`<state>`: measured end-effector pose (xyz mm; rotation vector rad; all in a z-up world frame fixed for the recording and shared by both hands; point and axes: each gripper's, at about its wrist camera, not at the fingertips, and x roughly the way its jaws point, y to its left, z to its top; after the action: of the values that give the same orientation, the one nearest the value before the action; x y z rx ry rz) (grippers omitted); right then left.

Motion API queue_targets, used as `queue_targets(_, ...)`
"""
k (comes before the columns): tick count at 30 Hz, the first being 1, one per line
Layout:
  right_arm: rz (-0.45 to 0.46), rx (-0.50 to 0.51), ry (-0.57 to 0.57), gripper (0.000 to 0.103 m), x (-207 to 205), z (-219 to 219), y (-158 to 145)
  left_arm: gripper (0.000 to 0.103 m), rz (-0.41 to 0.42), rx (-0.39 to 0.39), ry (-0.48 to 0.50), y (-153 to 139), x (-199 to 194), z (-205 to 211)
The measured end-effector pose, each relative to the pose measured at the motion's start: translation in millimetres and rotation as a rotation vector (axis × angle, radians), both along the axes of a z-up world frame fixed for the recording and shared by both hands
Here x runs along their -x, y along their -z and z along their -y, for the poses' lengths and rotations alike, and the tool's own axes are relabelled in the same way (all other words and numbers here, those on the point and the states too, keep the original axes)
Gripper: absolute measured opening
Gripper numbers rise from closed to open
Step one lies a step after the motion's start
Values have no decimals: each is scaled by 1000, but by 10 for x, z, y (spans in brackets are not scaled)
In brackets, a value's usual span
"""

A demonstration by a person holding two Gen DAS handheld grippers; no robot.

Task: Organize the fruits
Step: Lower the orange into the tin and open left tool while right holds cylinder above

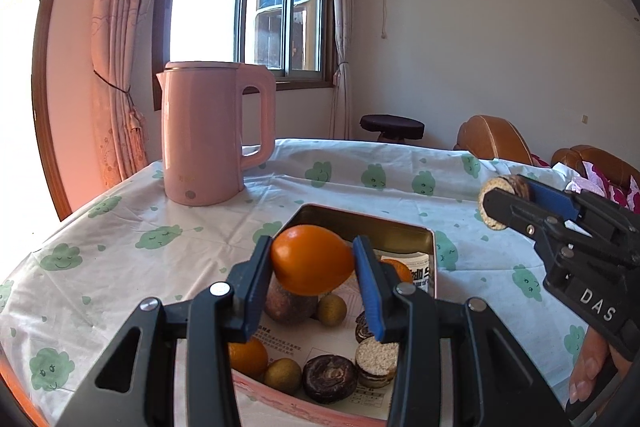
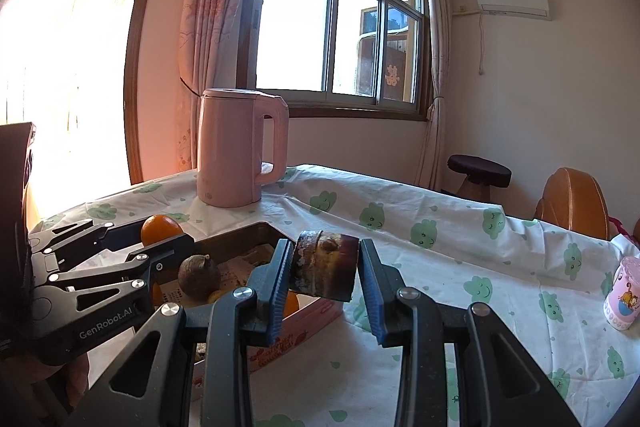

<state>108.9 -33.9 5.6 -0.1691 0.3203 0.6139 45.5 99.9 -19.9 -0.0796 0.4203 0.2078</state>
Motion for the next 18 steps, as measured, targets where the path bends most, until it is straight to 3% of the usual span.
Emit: queue_targets(18, -34, 42, -68, 35, -63, -472, 97, 42, -56, 18, -45, 115, 3, -293)
